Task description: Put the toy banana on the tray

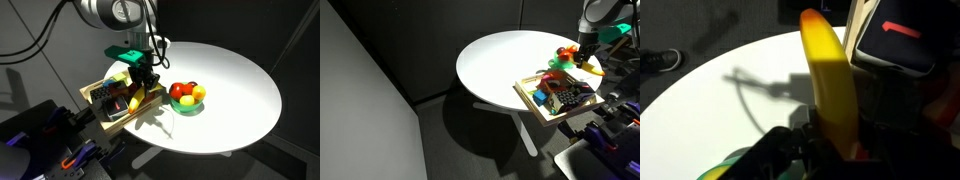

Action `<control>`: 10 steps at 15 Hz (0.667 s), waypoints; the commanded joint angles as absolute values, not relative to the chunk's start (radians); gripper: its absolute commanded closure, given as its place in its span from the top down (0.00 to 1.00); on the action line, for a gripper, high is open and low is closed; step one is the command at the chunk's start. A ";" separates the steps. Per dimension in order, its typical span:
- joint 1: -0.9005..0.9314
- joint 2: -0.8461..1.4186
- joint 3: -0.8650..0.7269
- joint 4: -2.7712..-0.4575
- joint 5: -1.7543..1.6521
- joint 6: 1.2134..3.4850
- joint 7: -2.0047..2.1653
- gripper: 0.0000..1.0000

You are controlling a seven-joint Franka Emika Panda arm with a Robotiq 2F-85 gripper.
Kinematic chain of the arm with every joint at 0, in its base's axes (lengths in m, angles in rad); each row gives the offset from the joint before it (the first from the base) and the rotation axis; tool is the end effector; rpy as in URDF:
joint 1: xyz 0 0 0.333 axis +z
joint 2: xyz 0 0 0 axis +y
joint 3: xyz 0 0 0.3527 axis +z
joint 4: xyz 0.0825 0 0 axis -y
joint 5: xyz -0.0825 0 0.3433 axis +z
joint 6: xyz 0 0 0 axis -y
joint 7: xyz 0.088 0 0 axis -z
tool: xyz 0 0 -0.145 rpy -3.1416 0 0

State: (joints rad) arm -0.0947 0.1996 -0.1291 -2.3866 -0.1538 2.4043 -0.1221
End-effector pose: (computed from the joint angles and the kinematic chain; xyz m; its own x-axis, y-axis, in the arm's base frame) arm 0.4499 -0.1083 0.2567 0.9801 0.0132 -0.1983 0.0301 -0.9961 0.0827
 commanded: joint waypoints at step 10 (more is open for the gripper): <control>-0.007 0.133 -0.075 -2.550 -0.460 2.618 -0.144 0.15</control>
